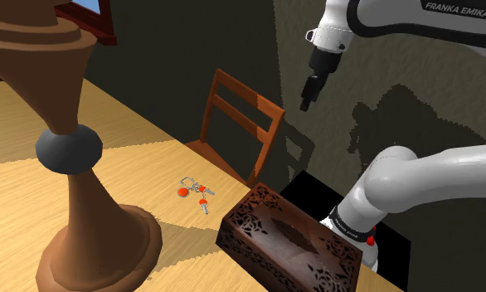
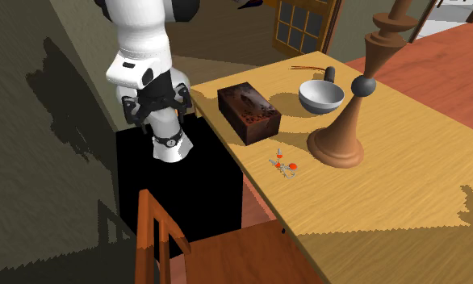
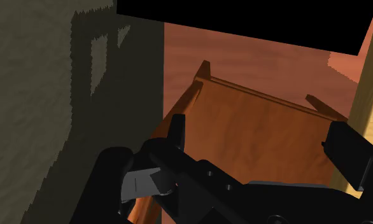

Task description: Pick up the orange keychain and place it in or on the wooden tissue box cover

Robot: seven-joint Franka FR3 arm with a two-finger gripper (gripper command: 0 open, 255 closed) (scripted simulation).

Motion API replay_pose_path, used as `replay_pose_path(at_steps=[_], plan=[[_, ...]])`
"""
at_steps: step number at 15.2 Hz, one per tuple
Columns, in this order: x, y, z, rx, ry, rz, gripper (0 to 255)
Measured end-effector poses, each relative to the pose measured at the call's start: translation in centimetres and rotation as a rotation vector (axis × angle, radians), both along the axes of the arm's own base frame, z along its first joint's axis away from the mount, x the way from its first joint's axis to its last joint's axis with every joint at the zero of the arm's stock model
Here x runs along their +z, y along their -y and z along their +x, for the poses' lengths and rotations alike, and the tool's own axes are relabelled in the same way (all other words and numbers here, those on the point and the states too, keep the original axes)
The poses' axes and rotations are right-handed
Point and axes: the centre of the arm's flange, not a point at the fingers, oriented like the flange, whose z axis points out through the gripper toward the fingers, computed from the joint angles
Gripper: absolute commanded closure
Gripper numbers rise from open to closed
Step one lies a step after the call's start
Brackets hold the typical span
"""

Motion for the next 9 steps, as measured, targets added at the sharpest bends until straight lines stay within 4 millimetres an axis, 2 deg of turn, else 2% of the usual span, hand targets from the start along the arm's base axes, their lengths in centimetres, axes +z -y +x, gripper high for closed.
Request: replay_pose_path(at_steps=[1, 3, 9], plan=[[0.0, 0.0, 0.0, 0.0, 0.0, 0.0, 0], [-0.9, -1.3, 0.3, 0.014, 0.003, 0.005, 0], [-4.7, -6.8, 2.3, 0.082, 0.023, 0.029, 0]])
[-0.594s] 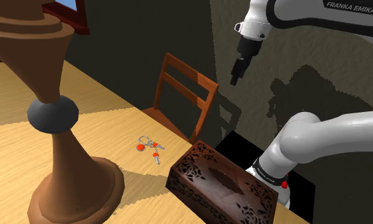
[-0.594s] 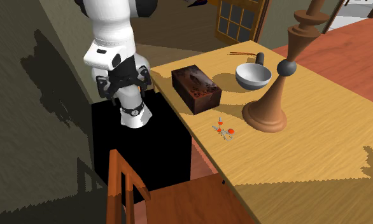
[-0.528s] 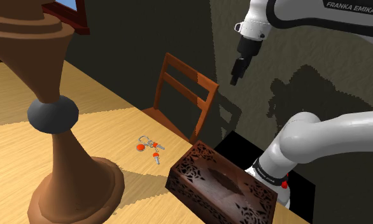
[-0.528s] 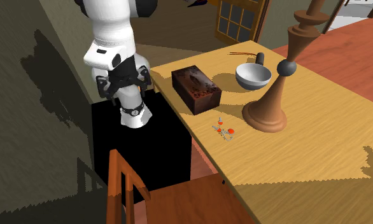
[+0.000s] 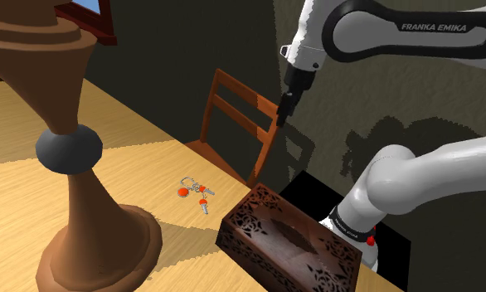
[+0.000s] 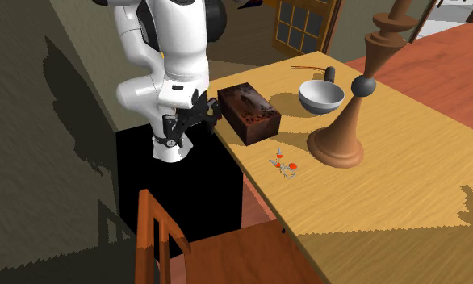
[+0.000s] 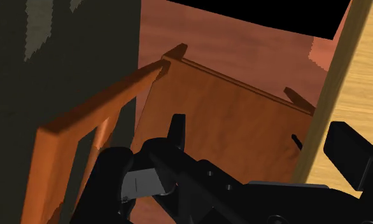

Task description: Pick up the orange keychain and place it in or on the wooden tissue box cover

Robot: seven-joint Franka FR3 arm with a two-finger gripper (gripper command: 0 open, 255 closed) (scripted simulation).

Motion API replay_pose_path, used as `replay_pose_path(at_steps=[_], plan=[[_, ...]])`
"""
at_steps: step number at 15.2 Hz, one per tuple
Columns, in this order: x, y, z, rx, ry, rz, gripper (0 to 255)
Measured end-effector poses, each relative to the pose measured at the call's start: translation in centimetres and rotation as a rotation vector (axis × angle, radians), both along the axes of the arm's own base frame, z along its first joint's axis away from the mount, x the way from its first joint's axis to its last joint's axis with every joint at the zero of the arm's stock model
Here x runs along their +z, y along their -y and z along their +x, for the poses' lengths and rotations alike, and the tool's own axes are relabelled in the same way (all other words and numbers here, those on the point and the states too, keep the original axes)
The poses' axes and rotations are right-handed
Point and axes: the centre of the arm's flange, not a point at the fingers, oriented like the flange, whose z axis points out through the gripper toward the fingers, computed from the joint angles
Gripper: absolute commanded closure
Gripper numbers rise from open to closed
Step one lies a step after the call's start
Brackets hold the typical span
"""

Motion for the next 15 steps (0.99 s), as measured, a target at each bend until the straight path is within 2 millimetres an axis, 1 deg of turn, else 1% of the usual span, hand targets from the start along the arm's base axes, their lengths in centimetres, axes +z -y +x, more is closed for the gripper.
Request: replay_pose_path(at_steps=[1, 2, 3, 4, 5, 6, 8, 9, 10, 12, 13, 14, 15], plan=[[-0.4, -1.2, 0.5, 0.012, 0.003, 0.005, 0], [-1.3, -1.9, 1.0, 0.024, 0.006, 0.009, 0], [-2.2, -3.2, 1.3, 0.036, 0.009, 0.013, 0], [-2.9, -4.2, 1.1, 0.047, 0.013, 0.017, 0], [-3.1, -5.5, 1.5, 0.059, 0.017, 0.022, 0], [-3.6, -6.3, 1.9, 0.071, 0.02, 0.026, 0], [-5.0, -8.4, 2.4, 0.094, 0.026, 0.035, 0], [-5.5, -9.5, 2.4, 0.105, 0.03, 0.039, 0], [-6.4, -10.5, 2.4, 0.117, 0.032, 0.043, 0], [-7.6, -12.6, 3.0, 0.141, 0.04, 0.052, 0], [-8.3, -13.9, 3.1, 0.152, 0.043, 0.056, 0], [-8.9, -14.9, 3.0, 0.164, 0.047, 0.06, 0], [-9.3, -16.0, 3.4, 0.176, 0.05, 0.064, 0]])
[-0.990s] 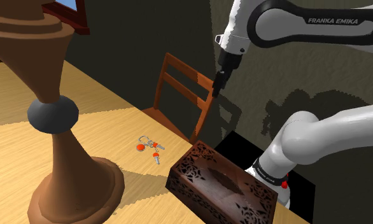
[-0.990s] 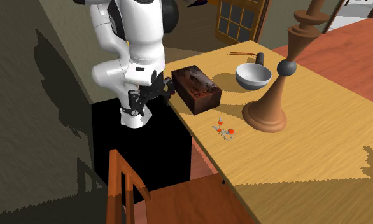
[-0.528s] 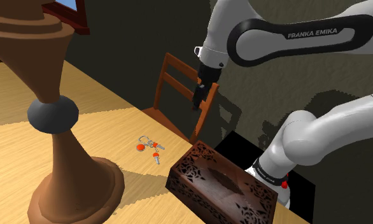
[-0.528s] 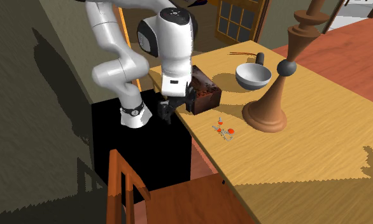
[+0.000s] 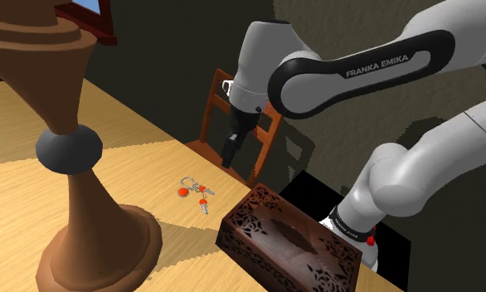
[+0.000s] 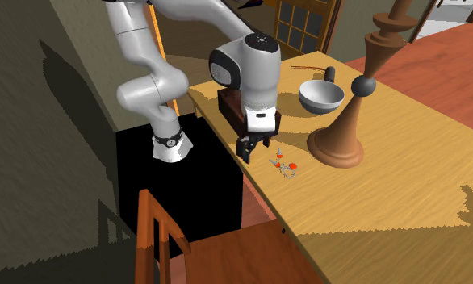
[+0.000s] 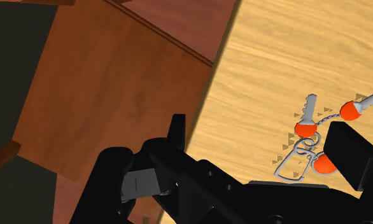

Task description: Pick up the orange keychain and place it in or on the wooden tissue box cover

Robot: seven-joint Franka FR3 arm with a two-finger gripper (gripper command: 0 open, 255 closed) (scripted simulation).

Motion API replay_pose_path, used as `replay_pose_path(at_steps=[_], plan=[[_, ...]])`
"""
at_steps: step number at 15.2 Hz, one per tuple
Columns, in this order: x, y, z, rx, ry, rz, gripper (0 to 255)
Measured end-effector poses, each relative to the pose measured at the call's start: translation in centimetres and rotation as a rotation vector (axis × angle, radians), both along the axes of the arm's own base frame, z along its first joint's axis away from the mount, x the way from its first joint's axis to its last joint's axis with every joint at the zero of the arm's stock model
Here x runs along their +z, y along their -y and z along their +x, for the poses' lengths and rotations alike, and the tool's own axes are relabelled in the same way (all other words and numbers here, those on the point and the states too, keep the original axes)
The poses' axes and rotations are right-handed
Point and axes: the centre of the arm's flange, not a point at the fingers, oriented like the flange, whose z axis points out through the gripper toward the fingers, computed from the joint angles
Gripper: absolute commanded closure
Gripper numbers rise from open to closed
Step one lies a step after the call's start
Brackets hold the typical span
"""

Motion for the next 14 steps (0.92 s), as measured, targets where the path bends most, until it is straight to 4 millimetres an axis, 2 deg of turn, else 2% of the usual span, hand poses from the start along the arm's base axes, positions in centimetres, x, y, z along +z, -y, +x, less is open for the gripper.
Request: replay_pose_path(at_steps=[2, 5, 7, 9, 14], plan=[[-1.4, -2.4, 0.5, 0.024, 0.006, 0.009, 0], [-2.9, -5.6, 0.3, 0.059, 0.016, 0.021, 0], [-3.8, -7.2, 0.7, 0.078, 0.022, 0.029, 0], [-4.7, -8.0, 0.8, 0.083, 0.023, 0.032, 0], [-7.3, -8.3, 1.0, 0.084, 0.024, 0.033, 0]])
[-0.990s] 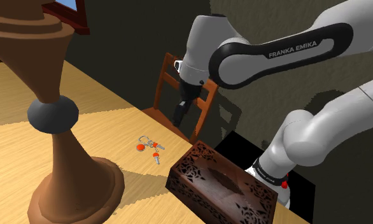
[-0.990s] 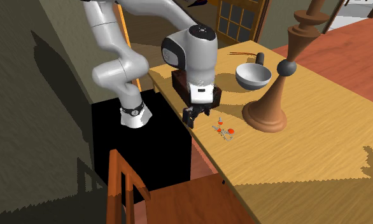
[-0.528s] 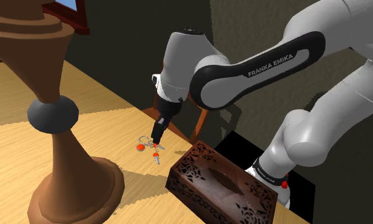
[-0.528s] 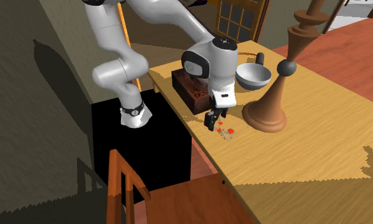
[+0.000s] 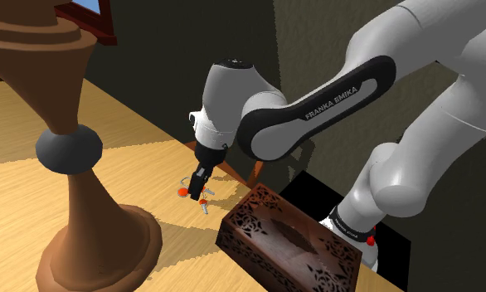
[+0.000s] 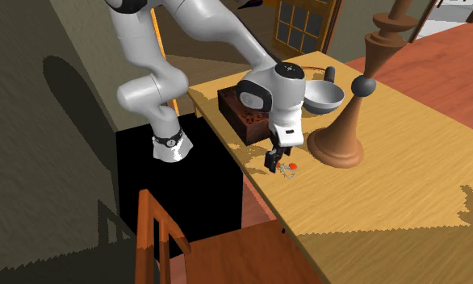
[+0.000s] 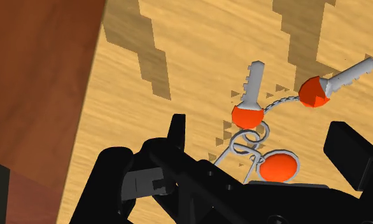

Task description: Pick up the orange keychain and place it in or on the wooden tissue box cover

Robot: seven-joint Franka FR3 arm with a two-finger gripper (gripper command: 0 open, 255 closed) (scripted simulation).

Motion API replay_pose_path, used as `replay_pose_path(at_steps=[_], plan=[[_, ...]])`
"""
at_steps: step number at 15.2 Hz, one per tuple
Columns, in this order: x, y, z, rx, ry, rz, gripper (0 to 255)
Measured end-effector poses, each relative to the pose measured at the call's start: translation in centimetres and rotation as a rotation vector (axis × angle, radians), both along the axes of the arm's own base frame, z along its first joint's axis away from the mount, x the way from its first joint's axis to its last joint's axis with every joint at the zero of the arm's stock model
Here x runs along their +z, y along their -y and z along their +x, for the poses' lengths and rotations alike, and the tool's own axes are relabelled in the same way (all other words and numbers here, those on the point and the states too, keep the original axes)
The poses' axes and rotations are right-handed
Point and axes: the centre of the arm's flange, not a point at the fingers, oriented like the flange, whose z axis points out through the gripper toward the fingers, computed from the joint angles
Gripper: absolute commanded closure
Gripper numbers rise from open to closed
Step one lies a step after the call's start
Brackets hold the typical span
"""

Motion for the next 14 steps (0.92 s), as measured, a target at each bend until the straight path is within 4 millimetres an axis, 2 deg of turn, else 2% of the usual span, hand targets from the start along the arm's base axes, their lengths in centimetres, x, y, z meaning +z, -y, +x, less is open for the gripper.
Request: replay_pose_path(at_steps=[7, 8, 14], plan=[[-0.76, -0.01, -0.02, 0.0, 0.0, 0.0, 0], [-0.76, -0.01, -0.02, 0.0, 0.0, 0.0, 255], [-0.17, 0.46, 0.62, -0.012, 0.011, 0.002, 255]])
